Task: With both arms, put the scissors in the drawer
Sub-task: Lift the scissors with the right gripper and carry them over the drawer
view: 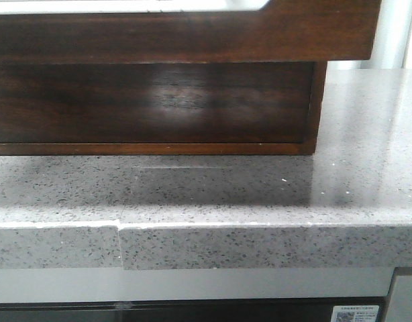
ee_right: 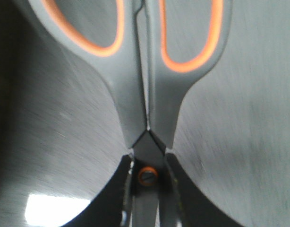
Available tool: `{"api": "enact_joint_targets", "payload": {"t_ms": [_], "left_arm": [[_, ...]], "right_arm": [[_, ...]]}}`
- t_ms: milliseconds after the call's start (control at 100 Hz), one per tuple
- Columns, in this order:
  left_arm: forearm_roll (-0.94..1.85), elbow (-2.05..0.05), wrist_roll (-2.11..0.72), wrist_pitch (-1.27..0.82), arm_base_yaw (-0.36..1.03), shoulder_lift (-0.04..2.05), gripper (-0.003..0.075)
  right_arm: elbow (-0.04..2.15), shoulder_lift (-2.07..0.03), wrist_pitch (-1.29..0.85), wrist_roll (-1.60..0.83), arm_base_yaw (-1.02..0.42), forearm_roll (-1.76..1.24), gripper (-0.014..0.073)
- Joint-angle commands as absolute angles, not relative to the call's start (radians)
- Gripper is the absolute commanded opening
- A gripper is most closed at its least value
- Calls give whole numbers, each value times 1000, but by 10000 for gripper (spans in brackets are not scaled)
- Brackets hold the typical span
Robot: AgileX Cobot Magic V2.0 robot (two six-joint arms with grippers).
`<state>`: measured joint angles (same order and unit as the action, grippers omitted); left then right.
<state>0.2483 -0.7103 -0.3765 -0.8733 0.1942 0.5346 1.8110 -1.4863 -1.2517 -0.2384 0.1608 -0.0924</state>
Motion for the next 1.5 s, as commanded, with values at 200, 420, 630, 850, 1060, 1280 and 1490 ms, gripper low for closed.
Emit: {"api": "enact_joint_targets", "payload": {"t_ms": [200,420,630,850,1060,1280,1490], "left_arm": [[267,-742,-365,-803,200,538,389],[267,-742,-365,-800,200,538,389],[267,-742,-365,-798,200,538,389],[267,-738,-365,-797,200,538,389],[267,-738,-365,-797,200,538,389],[267,-738,-365,-797,200,538,389],[267,-738,-365,-796,200,538,389]], "right_arm": [[1994,-1342,-1296,-325,-82,-169,-27],[2000,-1317,-1277,-498,-314,-303,-27],[2000,-1365,-1280,-636,-486,-345,-27],[2000,-1453,-1304,-673,-658,-195,-27],[2000,-1561,-1309,-613,-846,139,-27],[2000,-1652,-1309,-579,-895,274,-27],[1998,-1711,-1309,-579,-895,298,-27]]}}
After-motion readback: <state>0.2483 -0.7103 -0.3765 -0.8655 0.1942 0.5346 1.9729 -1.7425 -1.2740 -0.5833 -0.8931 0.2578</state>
